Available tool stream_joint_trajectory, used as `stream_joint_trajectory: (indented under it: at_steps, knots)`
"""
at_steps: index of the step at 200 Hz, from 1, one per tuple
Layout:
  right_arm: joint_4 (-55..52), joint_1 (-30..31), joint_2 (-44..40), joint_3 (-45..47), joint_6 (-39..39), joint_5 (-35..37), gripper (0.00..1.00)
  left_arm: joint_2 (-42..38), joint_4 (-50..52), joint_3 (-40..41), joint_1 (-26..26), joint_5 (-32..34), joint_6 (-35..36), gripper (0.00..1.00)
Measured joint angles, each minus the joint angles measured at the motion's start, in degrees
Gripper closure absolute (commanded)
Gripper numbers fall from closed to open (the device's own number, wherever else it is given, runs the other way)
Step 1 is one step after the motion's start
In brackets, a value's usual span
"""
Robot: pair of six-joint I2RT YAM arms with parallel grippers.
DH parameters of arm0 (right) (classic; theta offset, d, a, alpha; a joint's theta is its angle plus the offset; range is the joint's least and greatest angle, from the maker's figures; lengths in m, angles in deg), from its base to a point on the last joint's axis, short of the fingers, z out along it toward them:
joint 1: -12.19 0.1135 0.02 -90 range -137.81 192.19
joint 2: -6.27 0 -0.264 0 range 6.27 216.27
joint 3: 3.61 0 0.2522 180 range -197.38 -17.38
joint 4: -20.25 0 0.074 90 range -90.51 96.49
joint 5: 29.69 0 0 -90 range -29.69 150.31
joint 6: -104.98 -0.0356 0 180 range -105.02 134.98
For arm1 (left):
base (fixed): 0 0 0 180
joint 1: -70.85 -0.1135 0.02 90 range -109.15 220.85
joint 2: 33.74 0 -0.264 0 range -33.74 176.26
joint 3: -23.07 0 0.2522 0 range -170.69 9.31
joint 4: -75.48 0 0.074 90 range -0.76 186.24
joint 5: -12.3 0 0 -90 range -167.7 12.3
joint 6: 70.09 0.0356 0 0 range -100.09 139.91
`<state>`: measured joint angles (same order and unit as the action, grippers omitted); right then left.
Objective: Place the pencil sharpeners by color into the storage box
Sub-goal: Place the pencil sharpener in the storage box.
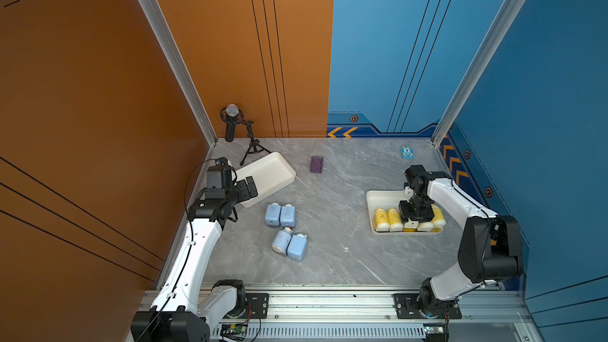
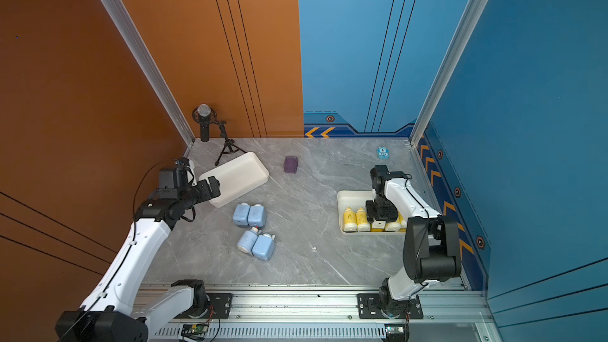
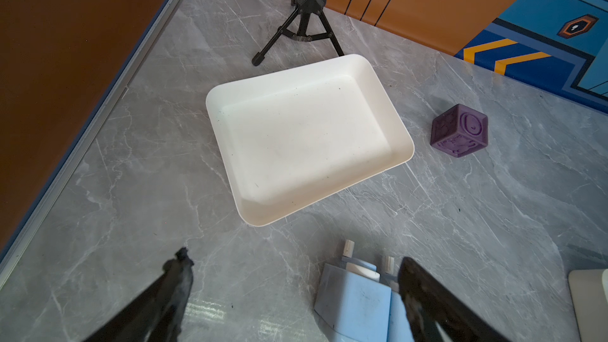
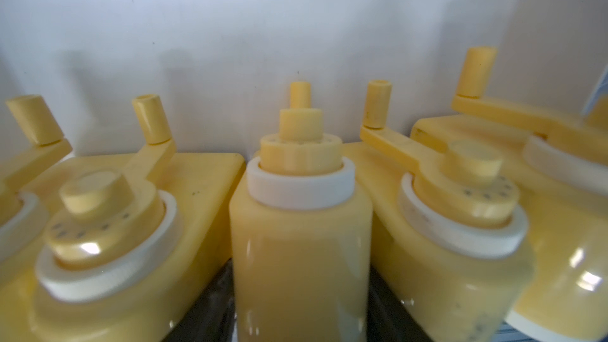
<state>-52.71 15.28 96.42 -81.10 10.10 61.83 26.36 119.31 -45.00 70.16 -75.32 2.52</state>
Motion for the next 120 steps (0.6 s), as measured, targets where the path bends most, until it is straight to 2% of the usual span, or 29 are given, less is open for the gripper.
stream_joint_trajectory:
  at_steps: [120]
  knots:
    - [-2.4,0.2,-3.8,-1.7,0.0,0.2,0.42,0.0,0.0,0.0,0.0,0.0,0.0,0.02]
